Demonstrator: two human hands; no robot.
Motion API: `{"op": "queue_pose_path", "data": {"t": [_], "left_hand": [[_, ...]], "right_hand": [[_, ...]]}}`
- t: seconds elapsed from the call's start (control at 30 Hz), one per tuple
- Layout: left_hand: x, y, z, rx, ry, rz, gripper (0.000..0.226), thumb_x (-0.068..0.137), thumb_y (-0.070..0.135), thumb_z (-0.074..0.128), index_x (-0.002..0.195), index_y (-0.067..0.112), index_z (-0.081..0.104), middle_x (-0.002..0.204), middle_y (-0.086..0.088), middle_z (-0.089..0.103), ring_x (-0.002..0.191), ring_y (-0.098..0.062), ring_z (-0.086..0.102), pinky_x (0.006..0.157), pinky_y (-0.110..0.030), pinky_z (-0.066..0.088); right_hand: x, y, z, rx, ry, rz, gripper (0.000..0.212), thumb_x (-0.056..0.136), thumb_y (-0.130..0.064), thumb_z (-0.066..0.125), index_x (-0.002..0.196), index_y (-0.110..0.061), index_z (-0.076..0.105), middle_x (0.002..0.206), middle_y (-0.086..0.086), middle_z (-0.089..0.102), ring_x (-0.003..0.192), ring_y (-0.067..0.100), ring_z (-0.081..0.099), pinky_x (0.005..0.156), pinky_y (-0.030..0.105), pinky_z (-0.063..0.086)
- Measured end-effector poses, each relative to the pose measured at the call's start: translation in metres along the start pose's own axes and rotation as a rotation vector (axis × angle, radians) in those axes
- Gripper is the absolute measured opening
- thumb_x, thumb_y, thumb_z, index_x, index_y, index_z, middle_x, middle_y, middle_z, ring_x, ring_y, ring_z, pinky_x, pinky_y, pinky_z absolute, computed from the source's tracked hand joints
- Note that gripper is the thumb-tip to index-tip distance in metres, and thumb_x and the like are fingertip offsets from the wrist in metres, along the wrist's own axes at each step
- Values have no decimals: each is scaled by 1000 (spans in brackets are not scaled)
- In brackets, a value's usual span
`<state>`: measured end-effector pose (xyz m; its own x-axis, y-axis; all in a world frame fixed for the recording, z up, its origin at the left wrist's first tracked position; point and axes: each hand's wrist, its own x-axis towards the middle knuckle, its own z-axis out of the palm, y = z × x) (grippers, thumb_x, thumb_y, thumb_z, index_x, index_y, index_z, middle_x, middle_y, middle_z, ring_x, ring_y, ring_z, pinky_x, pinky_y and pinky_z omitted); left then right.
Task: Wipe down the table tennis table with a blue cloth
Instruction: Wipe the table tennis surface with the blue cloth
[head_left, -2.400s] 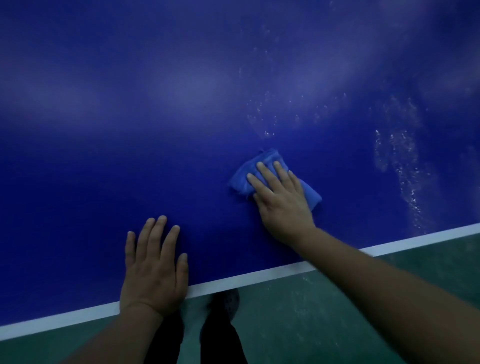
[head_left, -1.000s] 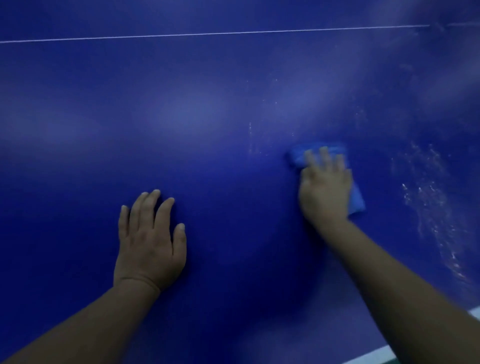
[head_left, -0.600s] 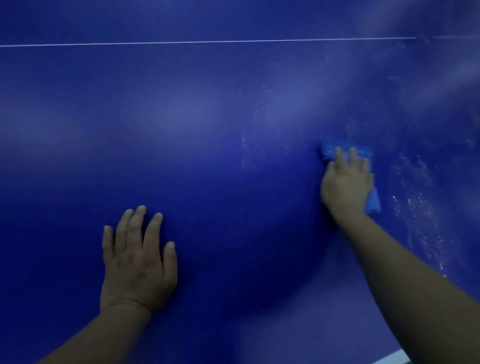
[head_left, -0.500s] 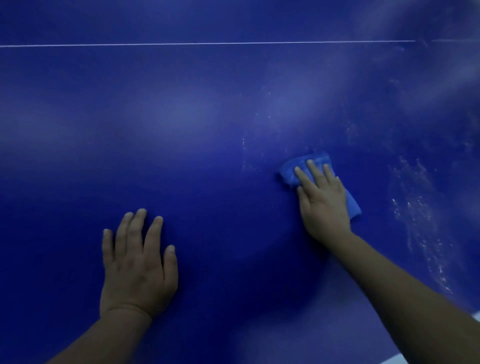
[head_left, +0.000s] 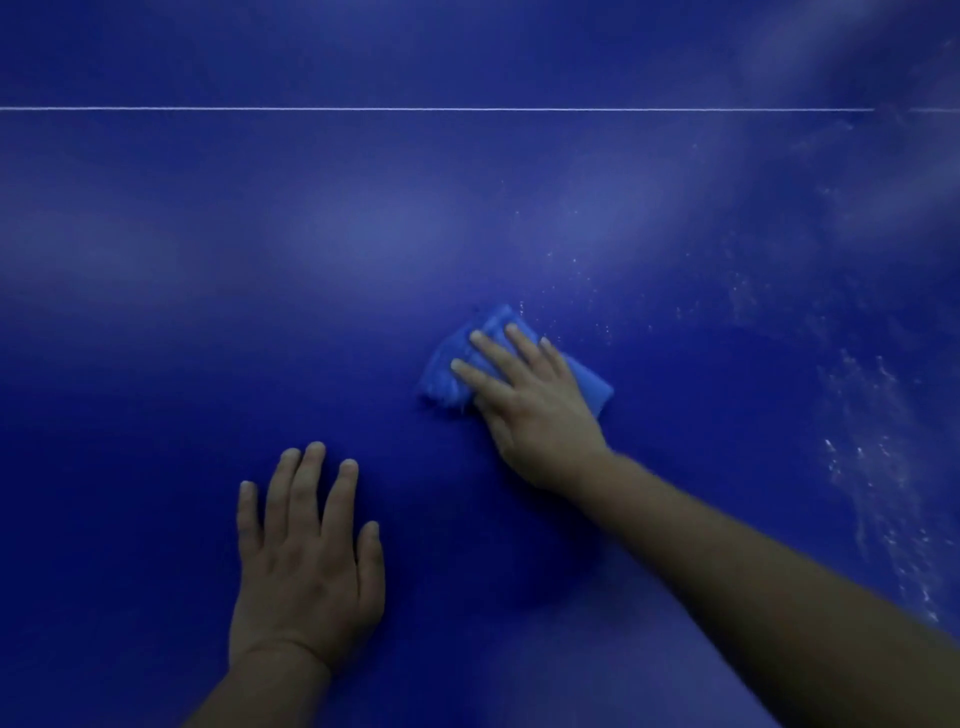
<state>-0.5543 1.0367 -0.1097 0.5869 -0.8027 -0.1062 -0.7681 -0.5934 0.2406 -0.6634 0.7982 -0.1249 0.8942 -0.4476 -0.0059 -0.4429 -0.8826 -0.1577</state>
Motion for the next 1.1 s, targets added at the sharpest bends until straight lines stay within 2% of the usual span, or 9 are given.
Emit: {"op": "queue_pose_path", "data": {"t": [0.07,0.13,0.2,0.27,0.5,0.6,0.73,0.97,1.1], "left_hand": [[0,-1,2,11,5,9,64,90,40,32,136,2,54,148,-22,40,142,-37,30,116,-63,16],[0,-3,3,15,8,14,63,91,41,32,137,3,54,149,-21,39,143,-36,28,117,-60,12],[1,-4,3,11,7,18,63,91,41,32,137,4,53,150,-20,38,144,-35,26,117,-58,9],[0,-4,4,6,0,16,63,92,41,32,138,4,53,151,-20,37,144,-35,26,118,-59,9],[0,-3,4,12,9,19,62,91,40,32,137,3,54,150,-21,39,143,-36,28,117,-60,13],[0,-4,4,16,6,11,63,91,41,32,137,4,53,150,-21,38,144,-36,27,117,-61,13],[0,-1,2,26,-10,8,64,91,40,31,138,3,54,150,-22,39,143,-37,29,116,-63,17],[-1,1,-1,43,-13,-10,62,95,40,29,138,3,54,151,-20,41,143,-36,32,113,-64,23],[-1,1,-1,51,13,-7,71,102,47,9,139,4,53,150,-18,41,143,-33,31,115,-58,18]], "right_hand": [[21,48,-11,-69,33,123,50,92,-23,42,141,-21,53,153,11,43,137,42,39,109,54,32],[23,116,-27,-121,116,487,50,94,-20,38,142,-16,51,153,15,41,134,43,41,106,53,36],[9,166,-41,-66,176,907,49,101,-25,34,149,-22,40,160,10,31,142,40,30,113,56,28],[4,164,-44,14,199,1113,49,104,-31,32,152,-27,34,163,5,24,147,37,19,117,58,17],[8,47,-9,-13,46,242,49,98,-30,38,145,-25,48,157,5,37,145,38,29,114,55,23],[5,123,-29,-111,128,544,47,100,-25,39,146,-20,47,157,11,37,140,41,35,108,55,32],[-11,179,-44,-13,170,980,48,104,-31,35,152,-27,35,162,5,25,147,36,20,118,57,18],[20,42,-6,-15,127,433,48,97,-30,42,144,-26,50,156,8,40,144,41,30,113,59,23],[84,-14,5,60,53,71,49,99,-31,39,148,-31,42,161,0,30,150,34,17,119,54,12]]}}
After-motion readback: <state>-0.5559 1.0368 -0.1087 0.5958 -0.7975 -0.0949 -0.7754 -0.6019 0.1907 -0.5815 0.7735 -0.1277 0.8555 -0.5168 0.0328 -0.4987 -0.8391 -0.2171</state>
